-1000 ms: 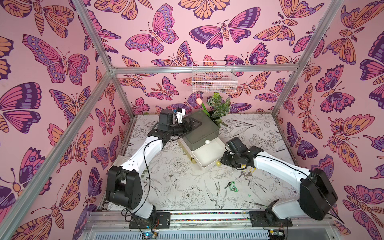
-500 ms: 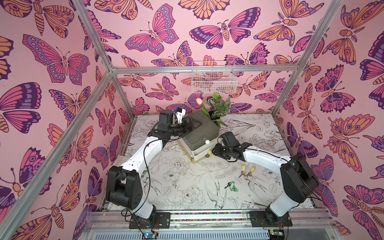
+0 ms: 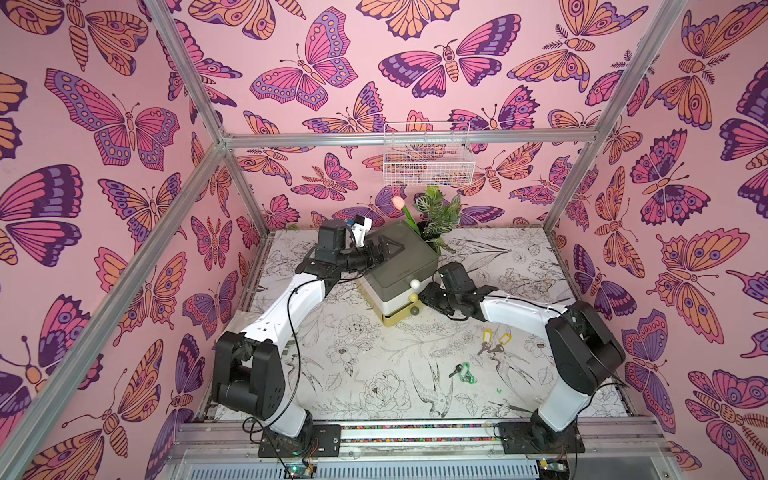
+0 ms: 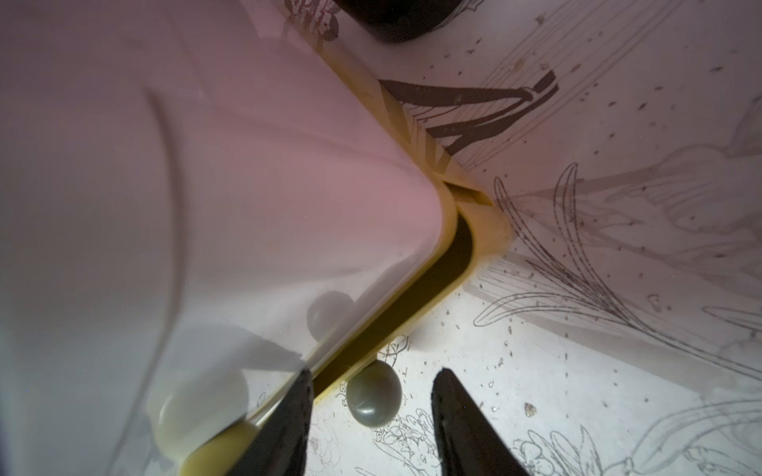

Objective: Take the keys out of the drawer
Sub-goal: Close the drawer in the storage box.

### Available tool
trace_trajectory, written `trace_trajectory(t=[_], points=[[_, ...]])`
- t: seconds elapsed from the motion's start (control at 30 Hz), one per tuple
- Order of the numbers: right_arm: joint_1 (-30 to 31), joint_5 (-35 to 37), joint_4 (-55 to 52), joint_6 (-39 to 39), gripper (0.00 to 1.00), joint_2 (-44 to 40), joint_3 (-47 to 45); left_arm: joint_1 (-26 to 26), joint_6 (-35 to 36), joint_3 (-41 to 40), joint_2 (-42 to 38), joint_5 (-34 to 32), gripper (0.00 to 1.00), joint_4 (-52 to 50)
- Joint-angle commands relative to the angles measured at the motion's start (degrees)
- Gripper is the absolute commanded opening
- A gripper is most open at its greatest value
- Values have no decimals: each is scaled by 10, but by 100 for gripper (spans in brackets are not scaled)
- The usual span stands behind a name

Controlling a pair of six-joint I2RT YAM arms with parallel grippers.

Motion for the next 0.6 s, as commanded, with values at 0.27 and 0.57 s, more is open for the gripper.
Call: trace_trajectory(t=[0.27, 0.57], points=[[-7, -3, -2, 19, 51, -75, -54, -5, 15, -27, 16, 0, 100, -45], [-9, -66, 42, 50, 51, -146, -157, -4, 19, -31, 12, 4, 99, -44]])
